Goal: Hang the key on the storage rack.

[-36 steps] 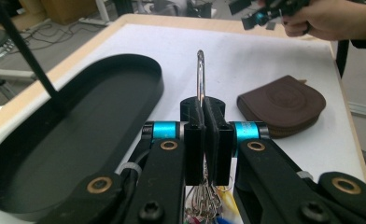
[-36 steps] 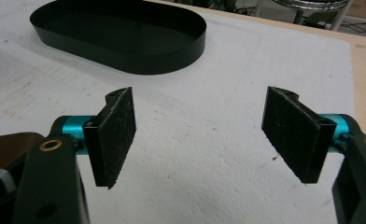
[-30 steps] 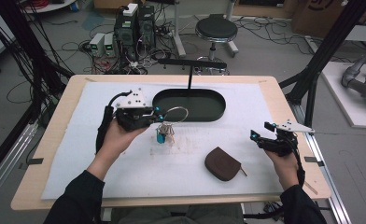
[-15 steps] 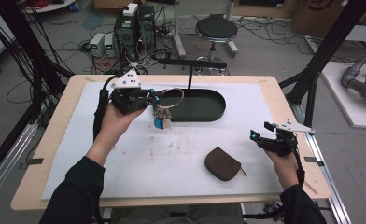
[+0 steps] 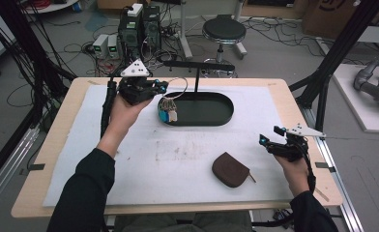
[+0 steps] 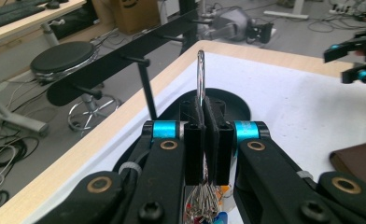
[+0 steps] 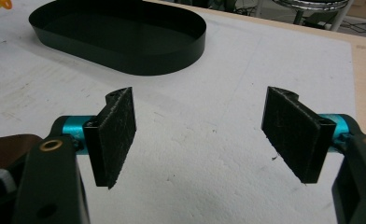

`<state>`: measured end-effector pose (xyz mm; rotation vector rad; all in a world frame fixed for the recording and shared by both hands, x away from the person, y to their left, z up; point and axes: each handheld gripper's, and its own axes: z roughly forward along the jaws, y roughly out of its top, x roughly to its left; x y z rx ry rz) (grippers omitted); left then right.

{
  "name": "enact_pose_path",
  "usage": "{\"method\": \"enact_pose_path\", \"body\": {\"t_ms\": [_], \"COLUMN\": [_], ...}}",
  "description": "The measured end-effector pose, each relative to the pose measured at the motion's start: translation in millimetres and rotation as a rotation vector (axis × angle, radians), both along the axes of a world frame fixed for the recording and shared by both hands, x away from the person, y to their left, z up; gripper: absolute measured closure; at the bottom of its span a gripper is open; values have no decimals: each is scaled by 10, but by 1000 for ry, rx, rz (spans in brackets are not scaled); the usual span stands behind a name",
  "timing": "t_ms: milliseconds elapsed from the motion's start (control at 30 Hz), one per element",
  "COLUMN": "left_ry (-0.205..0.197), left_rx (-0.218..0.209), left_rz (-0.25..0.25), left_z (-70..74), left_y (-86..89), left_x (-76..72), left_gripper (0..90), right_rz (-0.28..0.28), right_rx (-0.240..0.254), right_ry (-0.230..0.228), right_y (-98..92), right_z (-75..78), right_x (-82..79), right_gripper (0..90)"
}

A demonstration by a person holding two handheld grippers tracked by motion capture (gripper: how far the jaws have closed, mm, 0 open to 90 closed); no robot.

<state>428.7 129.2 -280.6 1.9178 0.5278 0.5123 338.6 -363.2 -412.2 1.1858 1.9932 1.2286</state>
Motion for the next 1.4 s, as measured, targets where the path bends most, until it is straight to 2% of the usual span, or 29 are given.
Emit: {"method": "enact_pose_path", "body": {"t_ms": [300, 533, 767, 933, 1000, 1300, 1400], "left_ry": [-5, 16, 29, 53, 67, 85, 92], "left_rx": [-19, -7, -5, -3, -22, -31, -46], "left_rz": [69, 121, 151, 182, 200, 228, 233], "left_z": [-47, -69, -91, -169, -214, -280, -295], "left_y": [-11, 5, 3, -5, 6, 40, 52], "left_x": [233, 395, 513, 608, 662, 733, 750], "left_gripper": [865, 865, 865, 864, 864, 864, 864], "right_rz": [0, 1, 4, 4, 6, 6, 6], "right_rx": [1, 2, -1, 2, 0, 2, -1], "right_ry": [2, 2, 1, 5, 3, 5, 3], "right_y": [0, -4, -1, 1, 2, -9, -7], "right_z": [-1, -5, -8, -8, -10, -15, -14], "right_x": [3, 11, 16, 17, 19, 29, 32], "right_gripper": [268, 268, 268, 268, 268, 268, 268]}}
